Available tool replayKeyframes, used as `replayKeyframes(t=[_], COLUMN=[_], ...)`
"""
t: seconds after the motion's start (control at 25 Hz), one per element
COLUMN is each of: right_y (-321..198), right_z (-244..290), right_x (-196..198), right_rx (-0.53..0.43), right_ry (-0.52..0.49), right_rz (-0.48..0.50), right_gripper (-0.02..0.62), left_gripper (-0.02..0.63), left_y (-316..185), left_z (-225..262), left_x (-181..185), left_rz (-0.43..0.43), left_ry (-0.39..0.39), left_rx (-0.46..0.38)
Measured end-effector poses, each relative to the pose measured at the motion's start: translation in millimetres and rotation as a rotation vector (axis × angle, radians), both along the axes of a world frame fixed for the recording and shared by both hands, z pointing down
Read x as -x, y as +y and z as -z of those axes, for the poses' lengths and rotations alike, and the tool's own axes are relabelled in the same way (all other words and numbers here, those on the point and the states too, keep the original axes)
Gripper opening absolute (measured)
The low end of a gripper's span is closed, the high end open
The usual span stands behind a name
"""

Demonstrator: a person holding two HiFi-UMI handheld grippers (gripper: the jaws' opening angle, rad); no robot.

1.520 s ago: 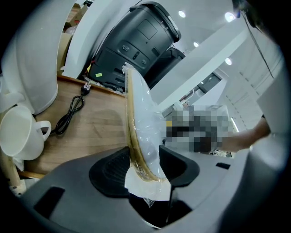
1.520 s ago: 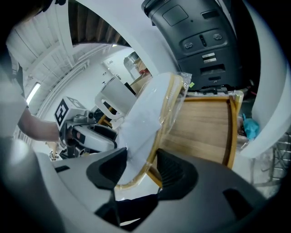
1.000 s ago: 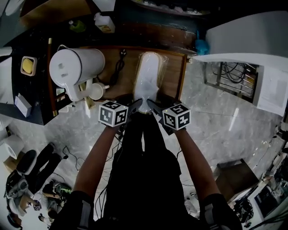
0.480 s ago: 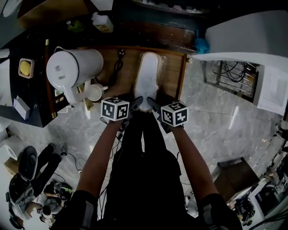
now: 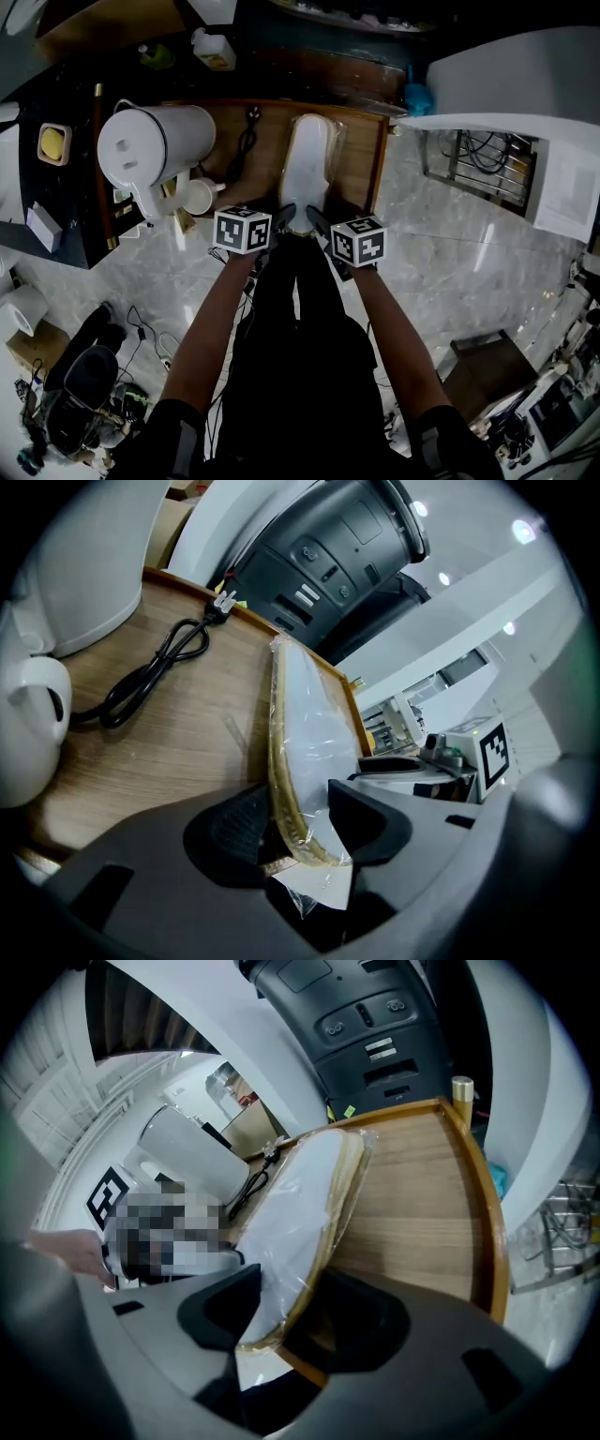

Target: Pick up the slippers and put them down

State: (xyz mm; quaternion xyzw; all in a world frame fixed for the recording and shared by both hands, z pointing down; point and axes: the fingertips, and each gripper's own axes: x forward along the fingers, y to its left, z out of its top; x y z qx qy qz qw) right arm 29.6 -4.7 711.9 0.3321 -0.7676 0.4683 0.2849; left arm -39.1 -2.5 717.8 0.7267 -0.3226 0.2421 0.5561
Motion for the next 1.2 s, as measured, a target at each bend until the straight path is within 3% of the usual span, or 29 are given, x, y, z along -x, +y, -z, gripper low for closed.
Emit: replayKeyframes(t=[0.48,0.92,1.2], right_y=[-3,-2,8], right_z=[14,50,94], right_x=[-7,-12,-11], right_rx=[-0.05,-0.094,-0.158], right_ry=[0.017,0.009,-0.027], right_rz=[-0.003,0.003,0.045], right_gripper=[0.213,0.212,0.127], left_gripper=[0.229,0.232,0.23], left_y=[-2,-4,3], left_z=[11,52,96], left_x=[11,23,13], left_rz=[-0.007,-0.02,-0.076], left_ry=[-0.003,-0.013,0.038], left_rx=[-0.028,-0.086,-0.176])
